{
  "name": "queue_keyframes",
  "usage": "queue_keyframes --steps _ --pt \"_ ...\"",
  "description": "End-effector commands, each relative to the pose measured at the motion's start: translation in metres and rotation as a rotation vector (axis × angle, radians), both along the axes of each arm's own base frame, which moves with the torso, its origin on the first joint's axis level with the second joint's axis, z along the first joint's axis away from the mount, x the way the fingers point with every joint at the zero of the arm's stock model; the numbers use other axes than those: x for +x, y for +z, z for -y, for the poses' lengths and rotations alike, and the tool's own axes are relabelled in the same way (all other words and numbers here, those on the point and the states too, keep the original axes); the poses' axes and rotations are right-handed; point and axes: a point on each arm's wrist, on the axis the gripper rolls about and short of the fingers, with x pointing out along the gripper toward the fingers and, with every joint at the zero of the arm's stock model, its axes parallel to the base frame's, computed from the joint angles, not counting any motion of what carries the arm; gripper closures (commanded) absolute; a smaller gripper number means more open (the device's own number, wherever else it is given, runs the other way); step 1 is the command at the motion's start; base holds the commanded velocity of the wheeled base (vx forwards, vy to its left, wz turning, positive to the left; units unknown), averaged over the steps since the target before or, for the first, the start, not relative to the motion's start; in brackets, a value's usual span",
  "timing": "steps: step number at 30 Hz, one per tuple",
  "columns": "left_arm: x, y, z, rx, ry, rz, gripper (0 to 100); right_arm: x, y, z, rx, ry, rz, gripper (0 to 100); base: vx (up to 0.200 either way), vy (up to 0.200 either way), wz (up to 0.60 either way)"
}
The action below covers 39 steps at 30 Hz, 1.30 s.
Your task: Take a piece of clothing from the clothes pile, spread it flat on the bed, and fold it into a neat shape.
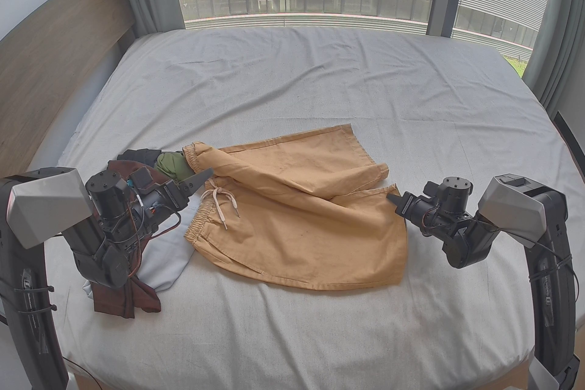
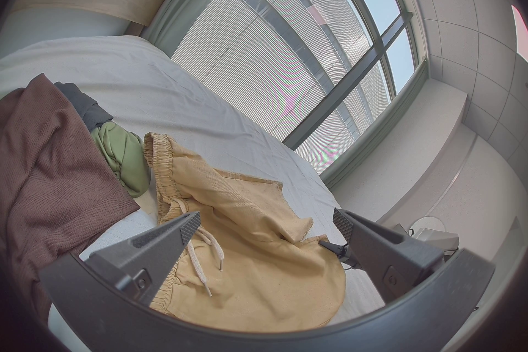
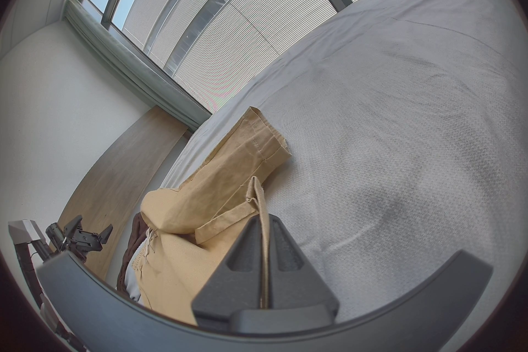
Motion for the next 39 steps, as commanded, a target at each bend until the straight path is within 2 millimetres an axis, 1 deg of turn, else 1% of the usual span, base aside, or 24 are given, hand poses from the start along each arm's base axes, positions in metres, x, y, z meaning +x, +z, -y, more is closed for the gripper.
queue_keyframes --steps 1,8,9,13,14,18,20,21,22,24,27,29,31,35,37,39 --pt "0.000 0.000 -0.001 0.000 0.004 -0.001 0 0.001 0.000 0.003 0.000 -0.007 0.003 100 0.000 0.000 0.00" --pt "-0.007 0.000 -0.003 0.003 0.005 -0.020 0 0.001 0.004 0.001 0.003 -0.003 0.019 100 0.000 0.000 0.00" --pt "-0.013 0.001 -0.005 0.006 0.005 -0.029 0 0.001 0.006 0.000 0.006 -0.001 0.036 0 0.000 0.000 0.00" --pt "-0.025 0.007 -0.015 0.007 0.025 -0.043 0 -0.001 0.007 0.001 0.008 -0.006 0.053 0 0.000 0.000 0.00" --pt "-0.032 0.009 -0.021 0.012 0.036 -0.050 0 -0.003 0.012 0.004 0.006 -0.018 0.063 0 0.000 0.000 0.00" --pt "-0.049 0.003 -0.033 0.060 0.039 -0.085 0 -0.011 0.022 0.013 -0.010 -0.034 0.098 0 0.000 0.000 0.00" --pt "-0.056 -0.003 -0.042 0.114 0.044 -0.087 0 -0.024 0.034 0.015 -0.028 -0.032 0.143 0 0.000 0.000 0.00" --pt "-0.057 -0.004 -0.044 0.123 0.045 -0.087 0 -0.028 0.036 0.015 -0.033 -0.032 0.154 0 0.000 0.000 0.00" --pt "-0.060 -0.008 -0.046 0.145 0.040 -0.091 0 -0.036 0.041 0.016 -0.043 -0.029 0.174 0 0.000 0.000 0.00" --pt "-0.066 -0.013 -0.046 0.170 0.034 -0.108 0 -0.055 0.051 0.015 -0.047 -0.021 0.191 0 0.000 0.000 0.00" --pt "-0.073 -0.020 -0.044 0.171 0.020 -0.150 0 -0.077 0.055 0.013 -0.049 -0.005 0.170 0 0.000 0.000 0.00" --pt "-0.075 -0.024 -0.044 0.170 0.019 -0.168 0 -0.084 0.056 0.012 -0.049 0.002 0.154 0 0.000 0.000 0.00" --pt "-0.074 -0.033 -0.044 0.169 0.016 -0.198 0 -0.089 0.056 0.011 -0.050 0.005 0.138 0 0.000 0.000 0.00" --pt "-0.071 -0.049 -0.044 0.168 0.009 -0.240 0 -0.089 0.052 0.011 -0.053 0.006 0.127 0 0.000 0.000 0.00" --pt "-0.066 -0.059 -0.043 0.168 0.005 -0.258 0 -0.089 0.047 0.012 -0.058 0.001 0.114 0 0.000 0.000 0.00" --pt "-0.061 -0.063 -0.042 0.165 0.001 -0.257 0 -0.088 0.044 0.012 -0.059 -0.010 0.107 0 0.000 0.000 0.00"
